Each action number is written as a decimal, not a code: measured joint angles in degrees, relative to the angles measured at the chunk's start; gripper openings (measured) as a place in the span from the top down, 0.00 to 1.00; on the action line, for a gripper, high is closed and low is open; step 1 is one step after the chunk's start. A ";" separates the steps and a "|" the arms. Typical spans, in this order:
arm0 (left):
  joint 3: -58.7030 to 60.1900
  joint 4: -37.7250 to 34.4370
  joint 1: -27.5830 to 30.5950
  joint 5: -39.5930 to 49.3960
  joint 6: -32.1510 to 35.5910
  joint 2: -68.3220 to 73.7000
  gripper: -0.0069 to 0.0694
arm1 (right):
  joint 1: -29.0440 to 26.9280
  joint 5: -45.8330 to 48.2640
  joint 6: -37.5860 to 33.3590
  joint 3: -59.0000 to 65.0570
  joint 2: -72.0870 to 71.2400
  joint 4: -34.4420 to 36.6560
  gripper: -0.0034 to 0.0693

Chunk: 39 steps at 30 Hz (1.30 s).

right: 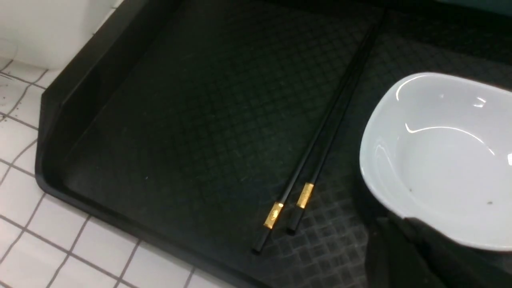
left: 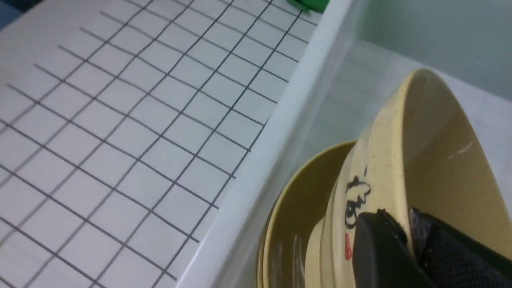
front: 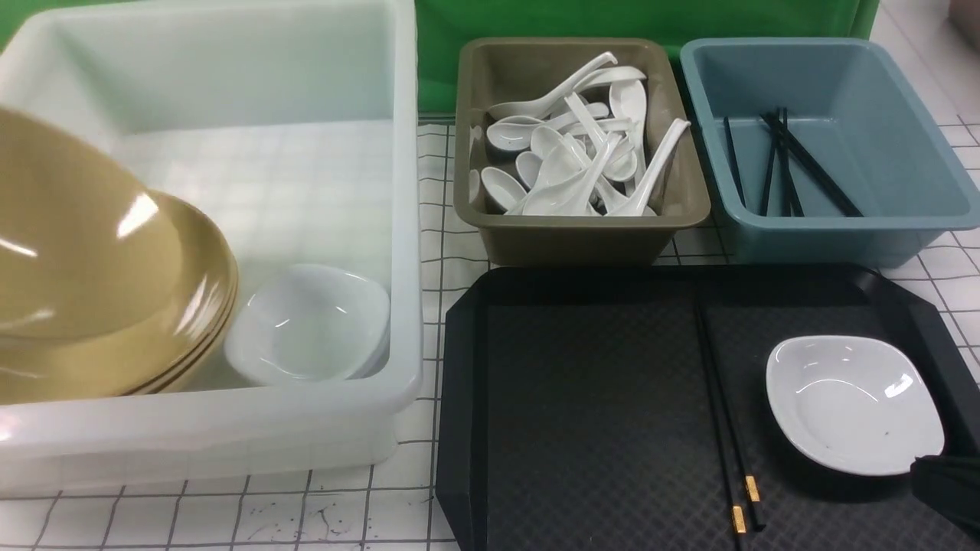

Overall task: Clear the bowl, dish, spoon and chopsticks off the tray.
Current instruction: Use the left arm to put the noodle bowl into the large storage box on the left, then use the right arm to grab the plate

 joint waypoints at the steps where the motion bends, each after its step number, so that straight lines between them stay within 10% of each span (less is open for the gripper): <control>1: 1.34 -0.85 0.22 -1.33 0.00 0.39 0.89 | 0.00 0.00 0.00 0.00 0.00 0.00 0.89; 9: 6.35 -5.49 0.61 -7.67 3.33 9.71 0.83 | 0.00 -0.23 -0.07 0.04 0.00 0.00 0.89; 19: 4.88 -6.62 0.35 -6.56 6.92 5.21 0.16 | 0.00 -1.04 0.41 1.39 0.08 0.10 0.87; 24: 1.44 -5.62 0.35 -3.25 7.75 -1.42 0.05 | 0.00 0.24 2.04 1.03 2.78 -1.11 0.82; 30: -0.17 -6.04 -6.23 1.87 10.06 -8.08 0.23 | 0.00 6.95 6.04 -9.08 15.96 -6.24 0.68; 35: 2.10 -6.22 -20.77 4.51 13.05 -11.07 0.73 | 0.00 6.79 7.34 -18.34 33.56 -10.67 0.62; 39: 6.60 -4.10 -29.01 6.58 14.69 -14.91 0.90 | 0.00 3.15 7.26 -22.95 46.14 -11.56 0.69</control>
